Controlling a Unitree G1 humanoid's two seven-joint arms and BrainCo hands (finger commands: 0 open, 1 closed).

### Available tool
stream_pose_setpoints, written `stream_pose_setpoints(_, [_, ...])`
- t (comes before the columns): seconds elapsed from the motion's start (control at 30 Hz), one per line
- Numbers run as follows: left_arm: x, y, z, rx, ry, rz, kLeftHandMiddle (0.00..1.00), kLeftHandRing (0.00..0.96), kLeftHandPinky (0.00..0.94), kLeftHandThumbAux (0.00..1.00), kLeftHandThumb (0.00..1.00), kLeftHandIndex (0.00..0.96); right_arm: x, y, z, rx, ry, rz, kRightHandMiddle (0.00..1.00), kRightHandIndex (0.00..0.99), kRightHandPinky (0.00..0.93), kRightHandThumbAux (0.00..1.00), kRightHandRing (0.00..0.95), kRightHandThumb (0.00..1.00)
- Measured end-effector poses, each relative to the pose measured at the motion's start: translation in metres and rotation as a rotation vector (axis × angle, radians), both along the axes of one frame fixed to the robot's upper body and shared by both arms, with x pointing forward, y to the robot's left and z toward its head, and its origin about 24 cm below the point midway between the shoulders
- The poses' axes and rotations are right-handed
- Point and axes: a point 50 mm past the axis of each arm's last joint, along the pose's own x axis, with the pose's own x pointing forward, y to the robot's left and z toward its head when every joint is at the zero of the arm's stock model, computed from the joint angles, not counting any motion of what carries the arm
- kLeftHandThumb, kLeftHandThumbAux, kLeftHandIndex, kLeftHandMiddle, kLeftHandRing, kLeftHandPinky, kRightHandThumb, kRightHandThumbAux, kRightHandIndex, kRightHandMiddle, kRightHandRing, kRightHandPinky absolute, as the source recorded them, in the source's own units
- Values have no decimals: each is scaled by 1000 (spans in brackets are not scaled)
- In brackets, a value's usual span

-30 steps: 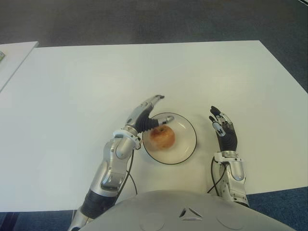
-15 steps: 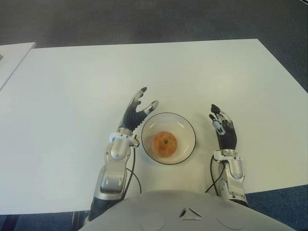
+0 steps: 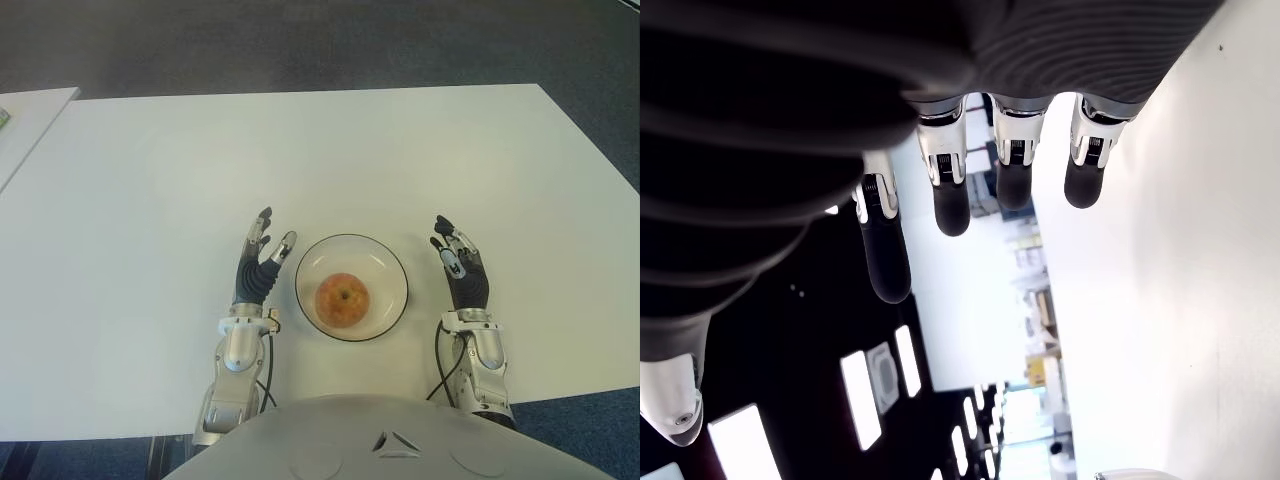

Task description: Put the apples into the plate.

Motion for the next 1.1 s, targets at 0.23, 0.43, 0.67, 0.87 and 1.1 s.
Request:
stream_pose_setpoints(0.23, [-11, -1, -12, -43, 29, 37, 2, 0, 7, 436, 0, 49, 1, -1, 2, -5, 2, 8, 132, 319, 33, 545, 48, 238])
stream_pose_setpoints(0.43, [-21, -8, -17, -84, 44, 63, 13, 0, 5, 475, 0, 71, 2, -4, 4, -14, 13, 15, 124, 302, 40, 539, 42, 222])
stream_pose_setpoints(0.67, [-29, -8, -18, -97, 52, 103, 50, 10, 0, 456, 47, 102, -1, -5, 4, -23, 28, 23, 122, 281, 40, 533, 44, 202])
stream_pose_setpoints(0.87, [-35, -7, -20, -98, 62, 111, 55, 1, 0, 423, 63, 143, -3, -5, 5, -31, 28, 29, 124, 274, 41, 530, 50, 184])
stream_pose_setpoints(1.1, [-40, -11, -36, -127, 118, 112, 26, 0, 2, 435, 8, 56, -9, -5, 6, -39, 51, 52, 107, 235, 9, 552, 31, 177])
